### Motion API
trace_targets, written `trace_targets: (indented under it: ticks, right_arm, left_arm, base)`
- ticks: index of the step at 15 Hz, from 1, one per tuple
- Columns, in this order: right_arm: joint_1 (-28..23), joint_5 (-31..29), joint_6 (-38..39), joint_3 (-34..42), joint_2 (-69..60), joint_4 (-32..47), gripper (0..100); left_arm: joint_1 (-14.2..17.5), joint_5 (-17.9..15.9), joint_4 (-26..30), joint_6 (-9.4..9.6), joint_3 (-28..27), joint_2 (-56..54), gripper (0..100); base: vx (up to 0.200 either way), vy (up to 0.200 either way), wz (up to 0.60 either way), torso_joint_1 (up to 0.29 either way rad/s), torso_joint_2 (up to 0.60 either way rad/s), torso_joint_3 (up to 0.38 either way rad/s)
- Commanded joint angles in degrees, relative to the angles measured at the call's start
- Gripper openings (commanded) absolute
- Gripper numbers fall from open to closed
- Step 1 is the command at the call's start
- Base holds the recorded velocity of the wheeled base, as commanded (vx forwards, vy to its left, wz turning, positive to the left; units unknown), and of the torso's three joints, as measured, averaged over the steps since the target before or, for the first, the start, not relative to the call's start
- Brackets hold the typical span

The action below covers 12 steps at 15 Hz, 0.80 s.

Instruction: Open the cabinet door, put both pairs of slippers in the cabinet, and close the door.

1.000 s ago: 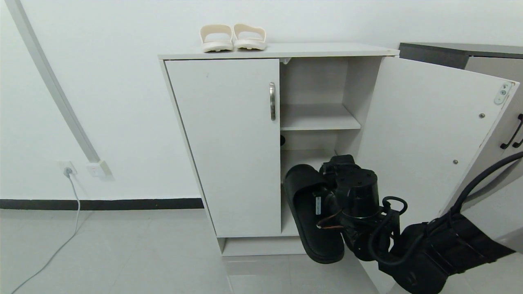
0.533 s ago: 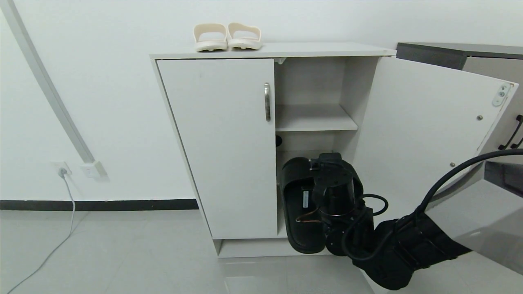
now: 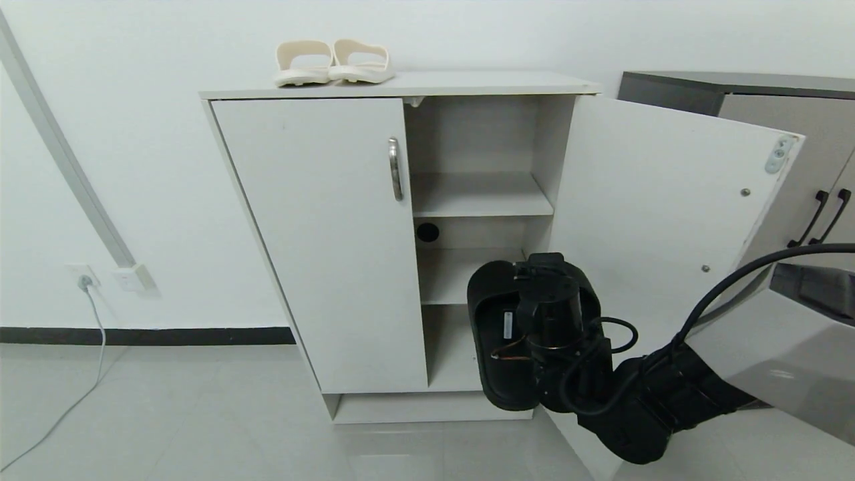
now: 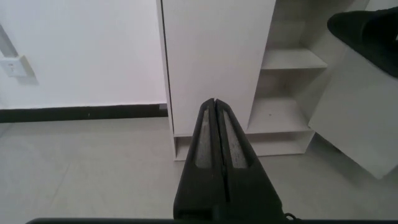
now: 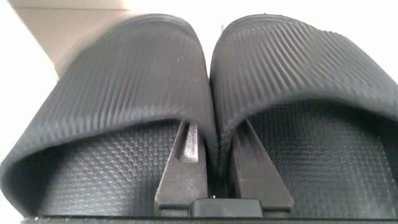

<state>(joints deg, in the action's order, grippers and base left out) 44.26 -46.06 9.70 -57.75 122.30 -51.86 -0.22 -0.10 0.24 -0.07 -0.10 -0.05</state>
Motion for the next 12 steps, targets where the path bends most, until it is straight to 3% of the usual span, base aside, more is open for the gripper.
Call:
trace_targets:
  ticks: [1,8,10,12]
  right_arm:
    - [-0.4,0.2,0.0,-0.1,0.3,-0.1,0]
    - [-0.5,0.8,0.0,-0.2,0.9,-0.3,0]
    - [1.2,5.2,0.0,-0.5,1.2,-0.3,0]
    - [2.4,6.0,0.0,-3.7,3.8,-0.1,0]
  left_arm:
    - [0.0,0.0,0.0,-0.01,0.0,0.1,0]
    - [0.0,0.0,0.0,-0.10,0.0,0.1,0]
    - [0.0,0.0,0.0,-0.10,0.0,0.1,0]
    - [0.0,0.0,0.0,-0.10,0.0,0.1,0]
  base:
    - [0.000,0.000,0.00,0.000,0.00,0.000]
    - [0.000,0.000,0.00,0.000,0.00,0.000]
    - [0.000,0.000,0.00,0.000,0.00,0.000]
    - [0.000,0.000,0.00,0.000,0.00,0.000]
